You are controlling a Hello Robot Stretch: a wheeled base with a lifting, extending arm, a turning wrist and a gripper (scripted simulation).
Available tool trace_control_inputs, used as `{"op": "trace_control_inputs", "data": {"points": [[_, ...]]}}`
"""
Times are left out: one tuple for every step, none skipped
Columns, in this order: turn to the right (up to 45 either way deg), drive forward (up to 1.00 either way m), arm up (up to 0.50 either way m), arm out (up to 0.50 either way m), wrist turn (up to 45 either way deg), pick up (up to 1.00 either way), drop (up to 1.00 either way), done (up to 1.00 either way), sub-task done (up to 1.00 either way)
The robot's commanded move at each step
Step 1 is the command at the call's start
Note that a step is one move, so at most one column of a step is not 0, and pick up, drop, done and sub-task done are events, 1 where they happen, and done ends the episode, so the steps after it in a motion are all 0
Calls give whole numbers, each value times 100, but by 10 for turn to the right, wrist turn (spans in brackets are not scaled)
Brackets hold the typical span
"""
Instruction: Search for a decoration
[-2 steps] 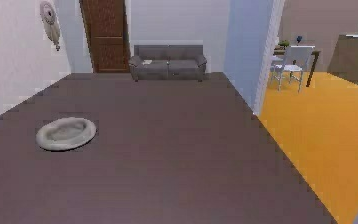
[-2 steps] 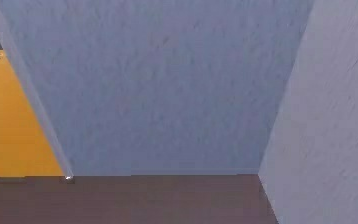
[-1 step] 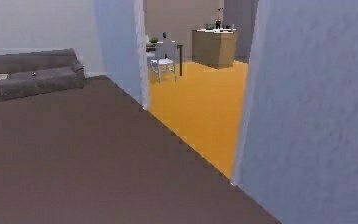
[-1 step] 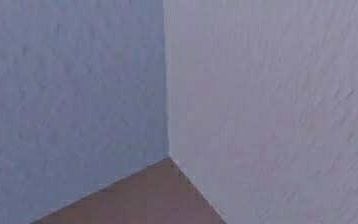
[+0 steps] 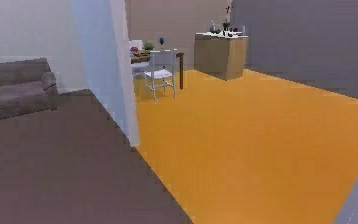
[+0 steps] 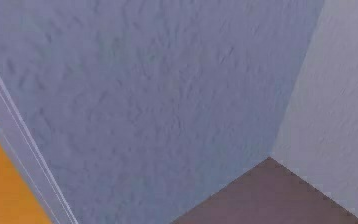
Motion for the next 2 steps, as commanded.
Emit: {"op": "trace_control_inputs", "data": {"points": [[60, 0, 0, 0, 0, 0, 0, 0, 0], [0, 25, 0, 0, 0, 0, 0, 0, 0]]}}
